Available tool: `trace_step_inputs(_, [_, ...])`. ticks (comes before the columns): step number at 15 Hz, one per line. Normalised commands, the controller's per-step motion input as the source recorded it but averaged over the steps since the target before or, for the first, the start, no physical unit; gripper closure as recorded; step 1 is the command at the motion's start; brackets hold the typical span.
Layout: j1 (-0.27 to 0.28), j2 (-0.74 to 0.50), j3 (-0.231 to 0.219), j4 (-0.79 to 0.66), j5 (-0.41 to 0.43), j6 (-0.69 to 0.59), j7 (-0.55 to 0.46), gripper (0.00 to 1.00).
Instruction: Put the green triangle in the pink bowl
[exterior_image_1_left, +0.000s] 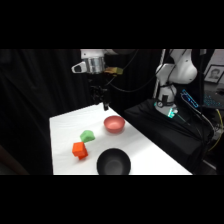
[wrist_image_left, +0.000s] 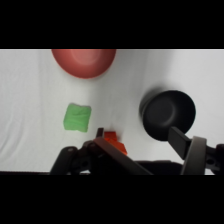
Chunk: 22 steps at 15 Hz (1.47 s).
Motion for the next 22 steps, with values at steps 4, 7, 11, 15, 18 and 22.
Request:
trace_step_inputs(4, [-0.041, 0.04, 0.007, 0.06, 0.043, 0.00, -0.04, 0.00])
trace_step_inputs(7, [-0.091, 0.11, -0.038, 0.20, 0.093, 0.00, -0.10, 0.00])
trace_step_inputs(11, [-0.094, 0.20, -0.050, 0.29, 0.088, 0.08, -0.06, 0.00])
trace_step_inputs(15, [-0.063, 0.34, -0.020, 0.38, 0.063, 0.14, 0.02, 0.00])
trace_step_inputs(18, [-0.043, 0.40, -0.014, 0.43, 0.000, 0.14, 0.13, 0.00])
trace_step_inputs(22, [-0.042, 0.38, -0.015, 0.41, -0.041, 0.09, 0.16, 0.00])
